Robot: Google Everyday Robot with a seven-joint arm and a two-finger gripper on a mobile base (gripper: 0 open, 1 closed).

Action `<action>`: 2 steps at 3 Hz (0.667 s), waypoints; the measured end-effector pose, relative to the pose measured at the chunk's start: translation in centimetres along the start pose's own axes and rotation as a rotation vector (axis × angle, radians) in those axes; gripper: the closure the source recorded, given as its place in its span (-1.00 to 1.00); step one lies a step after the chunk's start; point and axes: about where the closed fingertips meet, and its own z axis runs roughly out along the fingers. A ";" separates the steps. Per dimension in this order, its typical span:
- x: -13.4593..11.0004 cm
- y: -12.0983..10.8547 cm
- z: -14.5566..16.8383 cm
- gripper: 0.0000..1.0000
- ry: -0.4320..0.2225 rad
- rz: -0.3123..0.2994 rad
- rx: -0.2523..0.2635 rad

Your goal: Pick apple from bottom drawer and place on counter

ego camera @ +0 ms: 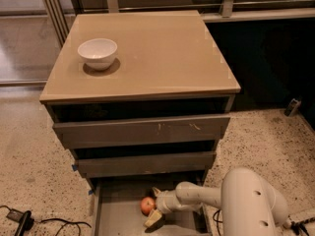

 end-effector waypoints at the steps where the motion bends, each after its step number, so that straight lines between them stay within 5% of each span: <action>1: 0.0 0.0 0.0 -1.00 0.000 0.000 0.000; 2: 0.0 0.0 0.0 -0.63 0.000 0.000 0.000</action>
Offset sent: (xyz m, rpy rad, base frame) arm 0.0000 0.0000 0.0000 0.0000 0.0000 0.0000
